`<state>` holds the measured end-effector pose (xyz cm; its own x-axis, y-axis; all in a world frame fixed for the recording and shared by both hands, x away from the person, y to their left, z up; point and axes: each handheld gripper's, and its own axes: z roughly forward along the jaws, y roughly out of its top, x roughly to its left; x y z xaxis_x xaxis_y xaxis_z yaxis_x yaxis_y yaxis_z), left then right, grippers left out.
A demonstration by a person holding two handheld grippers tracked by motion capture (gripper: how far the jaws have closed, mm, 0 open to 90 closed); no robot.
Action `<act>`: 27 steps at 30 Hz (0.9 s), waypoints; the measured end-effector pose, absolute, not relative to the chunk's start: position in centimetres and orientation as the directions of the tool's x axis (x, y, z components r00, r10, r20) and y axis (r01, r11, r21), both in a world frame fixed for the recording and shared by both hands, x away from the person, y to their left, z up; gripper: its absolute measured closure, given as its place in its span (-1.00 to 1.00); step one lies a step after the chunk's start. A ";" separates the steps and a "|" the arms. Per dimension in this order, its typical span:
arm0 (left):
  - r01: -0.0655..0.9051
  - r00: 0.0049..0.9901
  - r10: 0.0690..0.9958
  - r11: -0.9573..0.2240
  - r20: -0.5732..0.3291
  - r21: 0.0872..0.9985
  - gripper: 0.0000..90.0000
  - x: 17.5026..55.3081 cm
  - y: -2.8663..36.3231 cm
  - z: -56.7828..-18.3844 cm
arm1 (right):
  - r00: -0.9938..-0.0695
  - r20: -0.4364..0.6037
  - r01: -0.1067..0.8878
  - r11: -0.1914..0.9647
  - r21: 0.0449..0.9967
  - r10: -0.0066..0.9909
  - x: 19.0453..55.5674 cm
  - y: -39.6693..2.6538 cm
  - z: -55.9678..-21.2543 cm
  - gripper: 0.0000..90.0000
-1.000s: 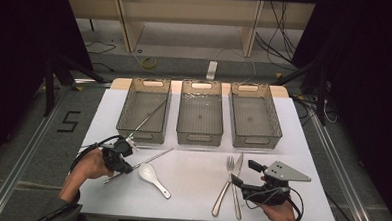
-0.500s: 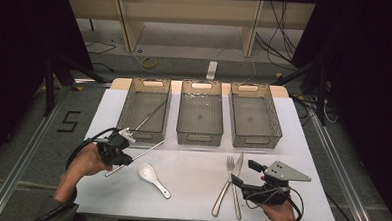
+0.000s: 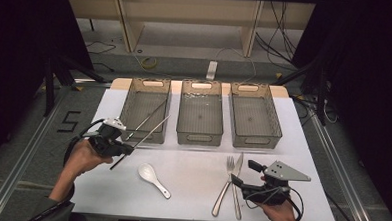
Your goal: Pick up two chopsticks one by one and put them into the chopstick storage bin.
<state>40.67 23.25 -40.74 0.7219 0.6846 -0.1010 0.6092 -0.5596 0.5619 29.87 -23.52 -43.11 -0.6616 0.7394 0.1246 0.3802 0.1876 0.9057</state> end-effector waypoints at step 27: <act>0.650 0.576 0.804 -0.340 -0.148 0.680 0.88 44.7 23.5 -38.7 | -0.653 0.137 0.395 0.181 0.901 0.745 30.0 -23.7 -43.4 -0.49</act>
<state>44.66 23.55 -38.65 0.5756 0.8042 -0.1482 0.6497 -0.3397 0.6801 30.05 -23.66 -43.36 -0.6533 0.7446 0.1370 0.3946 0.1805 0.9009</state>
